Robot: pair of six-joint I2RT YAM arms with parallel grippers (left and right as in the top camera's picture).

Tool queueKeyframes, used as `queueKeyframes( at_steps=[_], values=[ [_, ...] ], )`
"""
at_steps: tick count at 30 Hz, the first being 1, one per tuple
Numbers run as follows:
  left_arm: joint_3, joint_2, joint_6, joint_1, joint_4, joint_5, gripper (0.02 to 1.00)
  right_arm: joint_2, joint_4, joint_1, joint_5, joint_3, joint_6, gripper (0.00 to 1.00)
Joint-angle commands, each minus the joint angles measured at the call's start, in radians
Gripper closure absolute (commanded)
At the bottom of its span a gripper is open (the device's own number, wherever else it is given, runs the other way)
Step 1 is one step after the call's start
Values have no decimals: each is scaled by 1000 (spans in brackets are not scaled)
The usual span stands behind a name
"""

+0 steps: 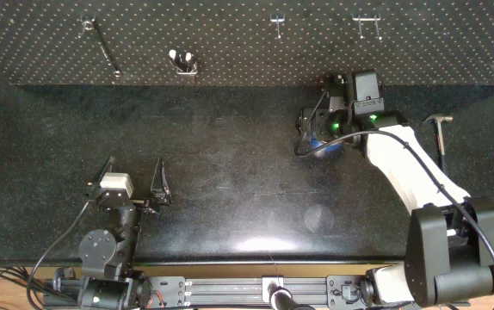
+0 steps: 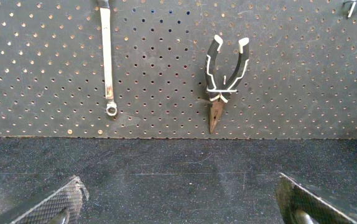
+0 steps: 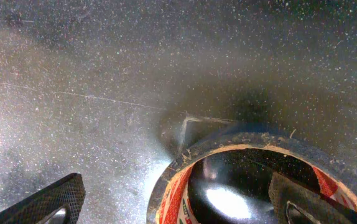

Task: Place Tools Onto Pegboard

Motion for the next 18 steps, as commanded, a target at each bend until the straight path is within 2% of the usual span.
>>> queueKeyframes(
  at_steps=[1, 7, 8, 10, 13, 15, 18],
  values=[
    [-1, -9, 10, -5, -7, -11, 25, 36, 5, 8, 8, 19, -38, 25],
    [-1, -9, 10, -5, -7, -11, 25, 42, 4, 8, 8, 19, -40, 9],
    [-1, -9, 10, -5, -7, -11, 27, 41, 3, 8, 8, 19, -40, 161],
    [-1, -9, 10, -5, -7, -11, 25, 42, 1, 8, 8, 19, -40, 308],
    [-1, -9, 10, -5, -7, -11, 25, 42, 1, 8, 8, 19, -40, 356],
    [-1, -9, 10, -5, -7, -11, 25, 42, 0, 8, 8, 19, -40, 483],
    [-1, -9, 10, -5, -7, -11, 25, 42, -19, 24, 45, 19, -40, 483]
  ],
)
